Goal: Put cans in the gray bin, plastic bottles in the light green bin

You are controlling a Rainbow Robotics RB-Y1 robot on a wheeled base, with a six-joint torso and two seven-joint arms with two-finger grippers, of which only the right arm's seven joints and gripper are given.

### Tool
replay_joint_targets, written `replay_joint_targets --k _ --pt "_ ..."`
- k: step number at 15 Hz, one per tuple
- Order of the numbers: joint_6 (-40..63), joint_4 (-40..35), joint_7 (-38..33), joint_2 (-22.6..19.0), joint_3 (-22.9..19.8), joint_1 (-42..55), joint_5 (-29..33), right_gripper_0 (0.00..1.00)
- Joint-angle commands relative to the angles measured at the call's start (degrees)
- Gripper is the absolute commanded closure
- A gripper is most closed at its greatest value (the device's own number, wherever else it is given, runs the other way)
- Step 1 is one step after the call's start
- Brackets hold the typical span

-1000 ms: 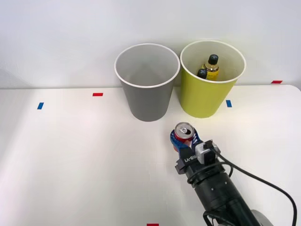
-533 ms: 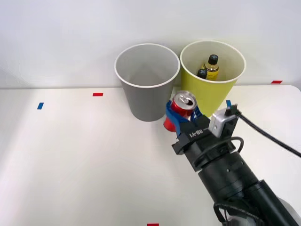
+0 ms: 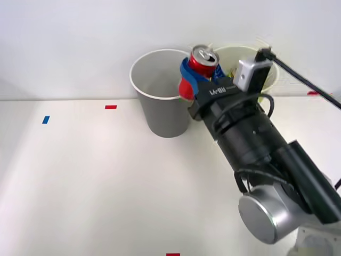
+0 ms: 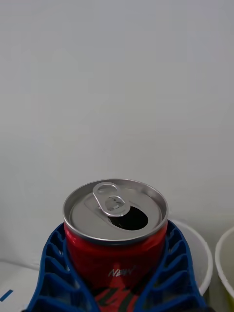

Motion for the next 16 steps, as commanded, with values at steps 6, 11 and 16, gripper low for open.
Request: replay_joint_targets --k 6,11,16 --pt "-6.9 26.8 -1.7 5.2 -4.6 -22.9 0.3 1.0" --pt "-6.9 36.9 -1.8 2.4 -4.3 -30.4 0.5 1.0" --pt "-6.9 38.6 -2.8 0.1 -2.8 -32.0 -0.3 0.54"
